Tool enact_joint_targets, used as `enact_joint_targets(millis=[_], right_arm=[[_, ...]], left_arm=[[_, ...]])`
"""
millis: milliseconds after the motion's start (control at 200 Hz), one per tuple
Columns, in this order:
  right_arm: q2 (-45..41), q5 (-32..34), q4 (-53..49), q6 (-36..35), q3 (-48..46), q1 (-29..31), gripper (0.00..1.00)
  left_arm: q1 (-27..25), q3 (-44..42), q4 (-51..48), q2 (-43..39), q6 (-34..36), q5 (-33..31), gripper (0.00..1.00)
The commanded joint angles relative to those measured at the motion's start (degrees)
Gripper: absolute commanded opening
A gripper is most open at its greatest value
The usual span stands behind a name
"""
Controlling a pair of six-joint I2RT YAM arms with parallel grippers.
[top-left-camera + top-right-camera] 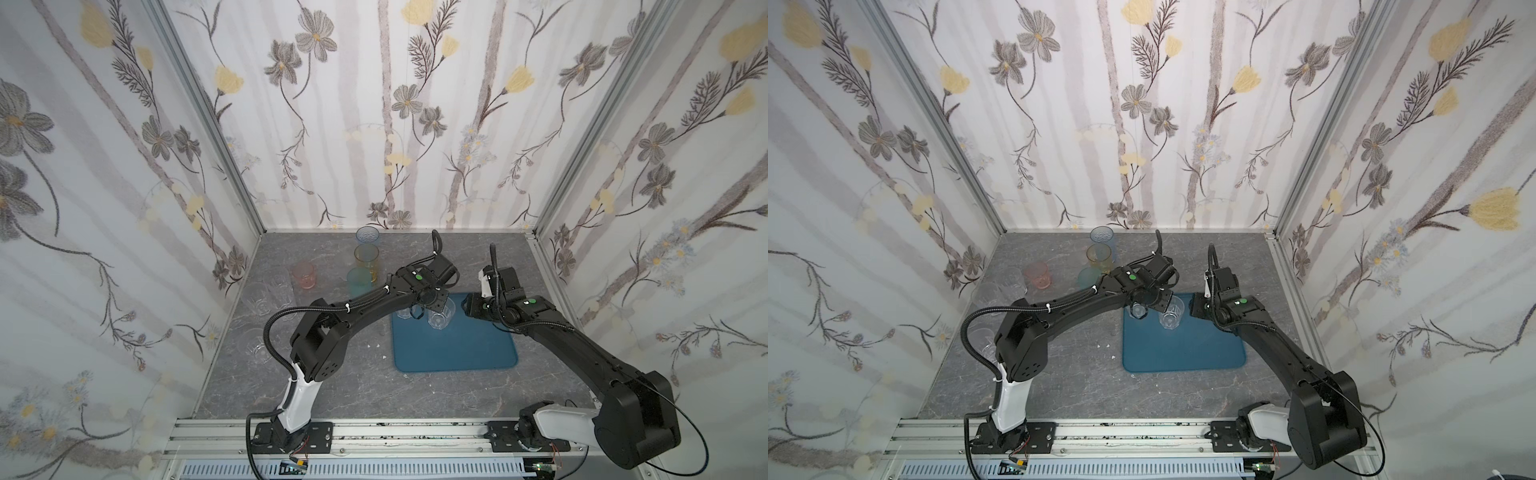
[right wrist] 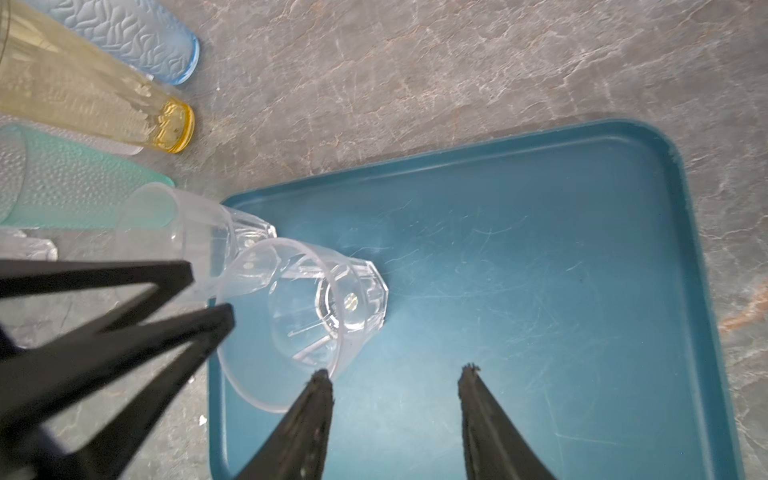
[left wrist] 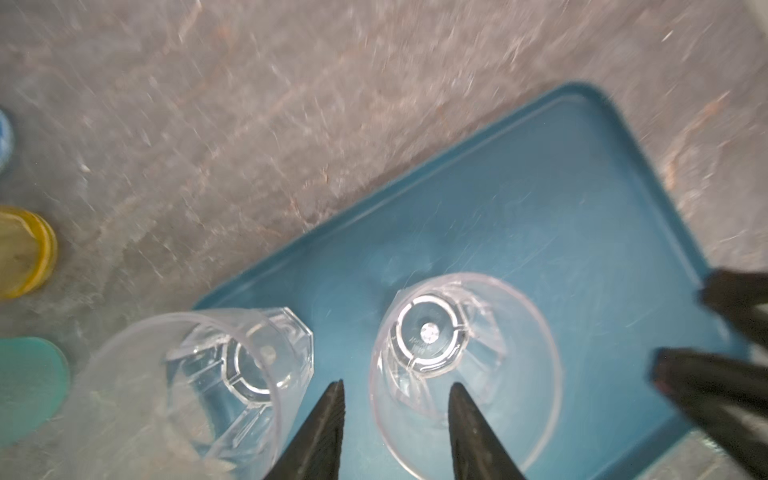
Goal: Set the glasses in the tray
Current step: 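Lower the glass onto the tray with the left gripper while the right gripper steadies it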
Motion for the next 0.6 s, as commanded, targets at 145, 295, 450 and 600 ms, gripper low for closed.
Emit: enact_joint_targets(millis=[145, 295, 450, 600], right_arm=[[4.53, -6.75, 0.87, -2.56, 2.11, -0.07, 0.49], [8.78, -4.55, 0.91, -3.21, 4.95, 1.15, 0.42], [13.36, 2.91, -0.50, -4.10, 7.64, 3.45, 0.33], [15.86, 7.61, -1.49, -4.63, 10.42, 5.43, 0.22]], left_arm=[[2.02, -3.55, 2.48, -7.55, 1.03, -11.34, 0.48], [4.66, -14.76, 9.97, -15.26, 1.13, -17.19, 0.51], [6.71, -26.92, 20.43, -24.98, 0.73, -19.51, 0.55], [7.84, -35.53, 27.64, -31.81, 0.99, -20.03, 0.58]])
